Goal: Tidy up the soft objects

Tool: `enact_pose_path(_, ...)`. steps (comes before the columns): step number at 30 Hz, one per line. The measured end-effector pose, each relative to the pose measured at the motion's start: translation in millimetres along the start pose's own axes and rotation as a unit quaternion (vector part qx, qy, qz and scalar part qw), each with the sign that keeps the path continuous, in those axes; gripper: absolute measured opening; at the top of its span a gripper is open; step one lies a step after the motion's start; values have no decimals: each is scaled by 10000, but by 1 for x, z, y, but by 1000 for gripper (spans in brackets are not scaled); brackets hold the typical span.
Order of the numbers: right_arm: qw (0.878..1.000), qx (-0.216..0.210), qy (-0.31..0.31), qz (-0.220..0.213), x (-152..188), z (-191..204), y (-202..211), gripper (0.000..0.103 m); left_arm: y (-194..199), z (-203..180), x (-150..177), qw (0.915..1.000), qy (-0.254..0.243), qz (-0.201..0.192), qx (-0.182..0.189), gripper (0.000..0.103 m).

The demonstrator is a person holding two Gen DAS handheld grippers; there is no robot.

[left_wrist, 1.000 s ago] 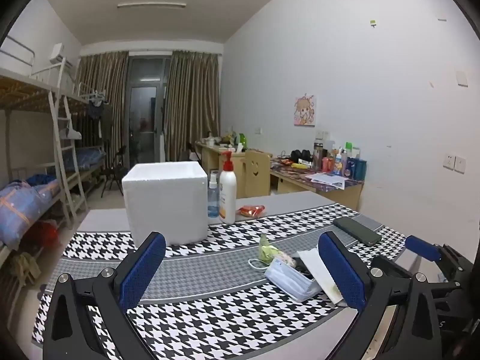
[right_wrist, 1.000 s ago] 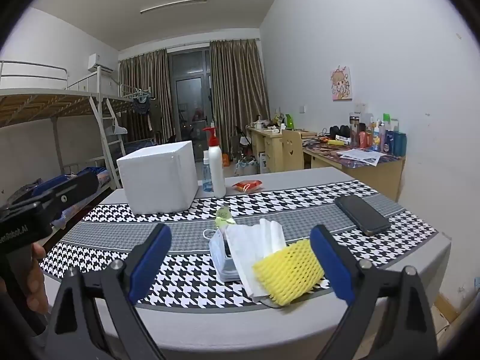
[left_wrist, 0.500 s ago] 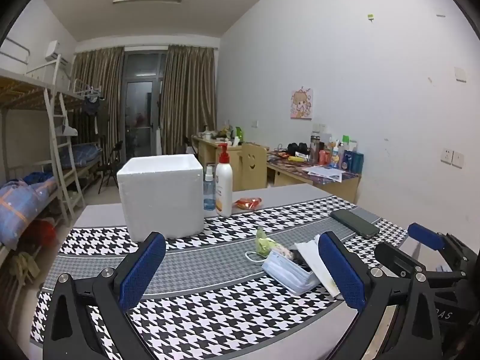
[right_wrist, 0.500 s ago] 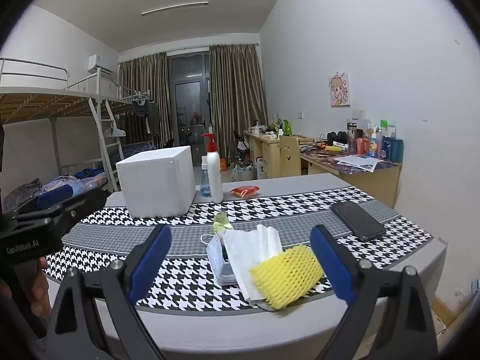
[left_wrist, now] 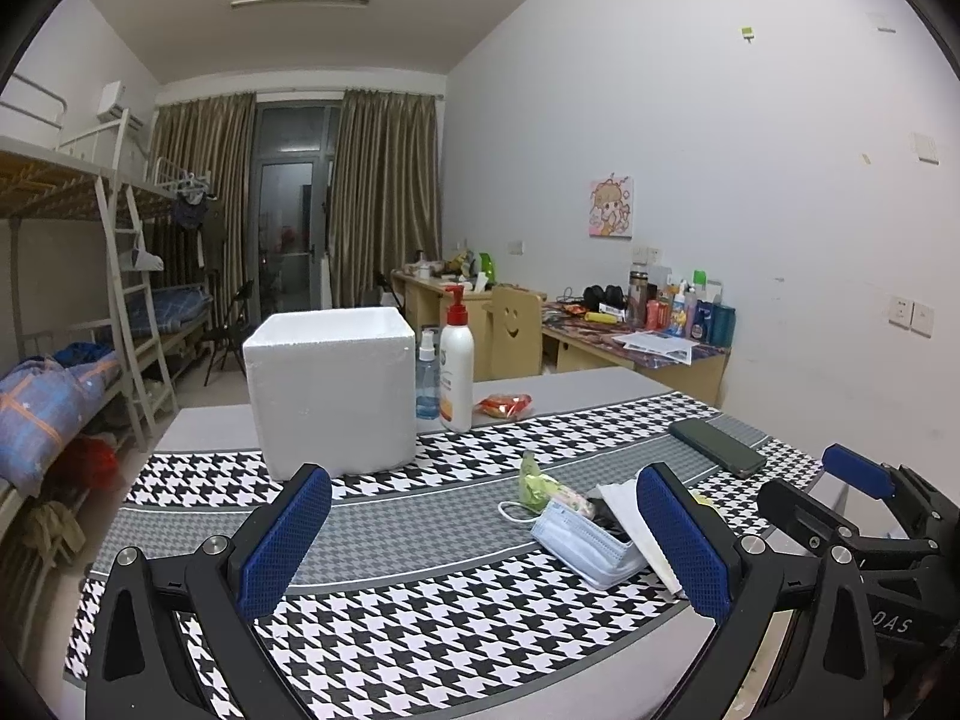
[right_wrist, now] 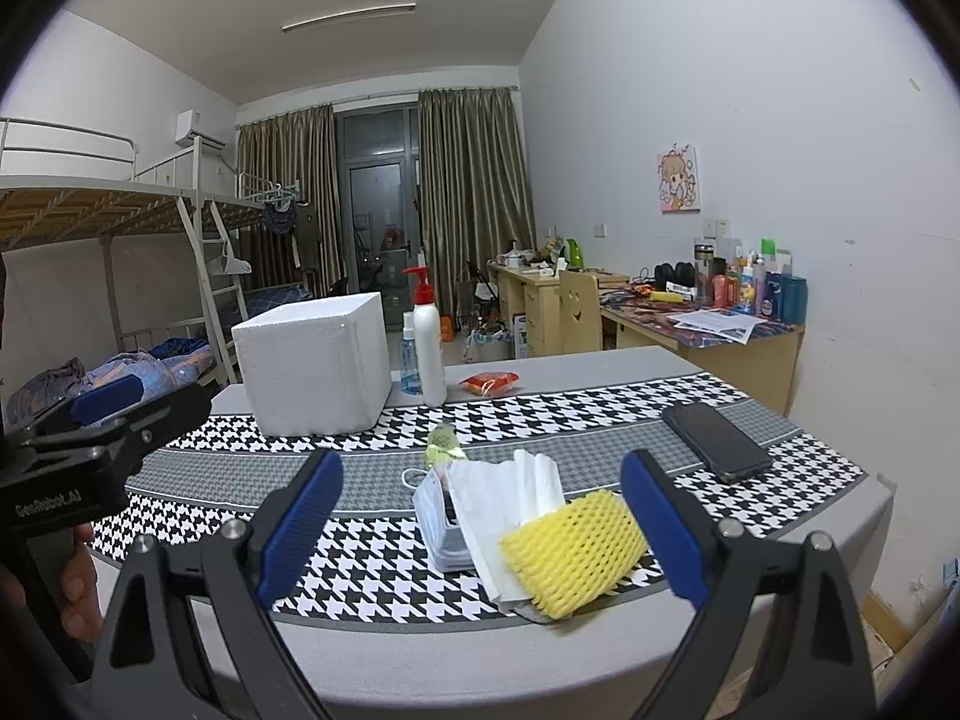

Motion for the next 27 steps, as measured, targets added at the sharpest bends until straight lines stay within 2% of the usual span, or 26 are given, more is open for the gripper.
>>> enact_pose_path(27,10000,9,43,50,1,0,-5,96,-7,-3,3,9999,12,135,51,102)
Point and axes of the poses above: each gripper's, at about its wrist camera, not at the fingertips, and y roughly against the way its jaws point, z to its left, x to its underside, the point moved 6 cm from there along -y, roughly the way its jaws point, and after that the axes turned 4 degrees about -y, right-handed, at the moved point
